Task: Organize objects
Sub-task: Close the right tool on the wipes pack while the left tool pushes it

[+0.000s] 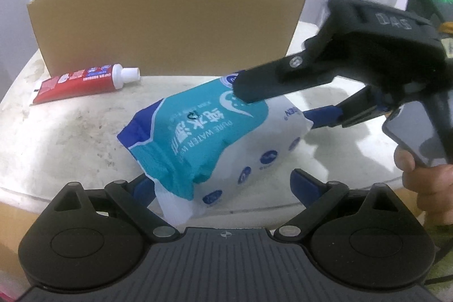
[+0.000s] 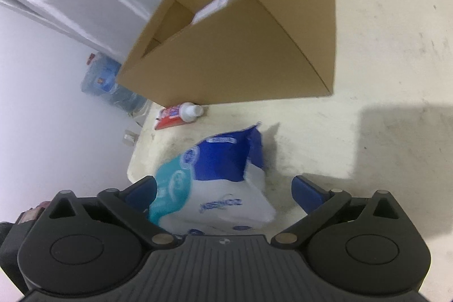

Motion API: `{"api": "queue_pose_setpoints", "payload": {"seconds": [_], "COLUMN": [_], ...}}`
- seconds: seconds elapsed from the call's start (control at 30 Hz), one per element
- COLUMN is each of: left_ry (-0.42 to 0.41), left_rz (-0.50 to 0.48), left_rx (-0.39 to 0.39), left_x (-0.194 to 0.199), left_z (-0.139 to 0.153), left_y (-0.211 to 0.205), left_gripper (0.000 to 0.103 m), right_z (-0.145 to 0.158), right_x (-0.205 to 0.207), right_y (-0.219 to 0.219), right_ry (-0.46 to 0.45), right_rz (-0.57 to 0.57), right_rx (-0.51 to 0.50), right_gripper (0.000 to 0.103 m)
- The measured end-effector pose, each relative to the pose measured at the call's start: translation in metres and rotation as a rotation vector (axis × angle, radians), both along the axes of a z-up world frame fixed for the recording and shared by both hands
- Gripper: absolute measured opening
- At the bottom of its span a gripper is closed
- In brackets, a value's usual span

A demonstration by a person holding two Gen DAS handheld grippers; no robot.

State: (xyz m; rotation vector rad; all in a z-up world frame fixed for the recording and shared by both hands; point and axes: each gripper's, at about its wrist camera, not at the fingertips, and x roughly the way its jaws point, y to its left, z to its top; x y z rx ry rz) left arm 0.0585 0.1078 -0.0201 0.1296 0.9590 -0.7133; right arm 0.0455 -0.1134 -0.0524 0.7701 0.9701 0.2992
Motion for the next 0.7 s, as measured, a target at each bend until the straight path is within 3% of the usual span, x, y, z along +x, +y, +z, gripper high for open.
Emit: {"api": "queue_pose_setpoints", "payload": {"seconds": [0.13, 0.37, 0.7], "left_ry": [0.002, -0.007, 0.053], "left_rz": [0.01, 0.003, 0.006], "left_rx": [-0.013, -0.057, -0.133], "left_x": [0.007, 0.012, 0.02], "left_z": [-0.006, -0.007, -0.009], "left_y": [-0.001, 0.003, 0.022], "left_gripper": [0.103, 0.103, 0.103], "right_z": [-0.004, -0.005, -0.004], "right_x": [-0.001, -0.003, -0.003], "right_y": [-0.007, -0.008, -0.011], "right_ry": [-0.013, -0.033, -0.034], "right_rz": [-0.012, 0.005, 0.018], "right_rx": [0.039, 0.032, 0.046], "right_gripper": [0.103, 0.103, 0.103]}}
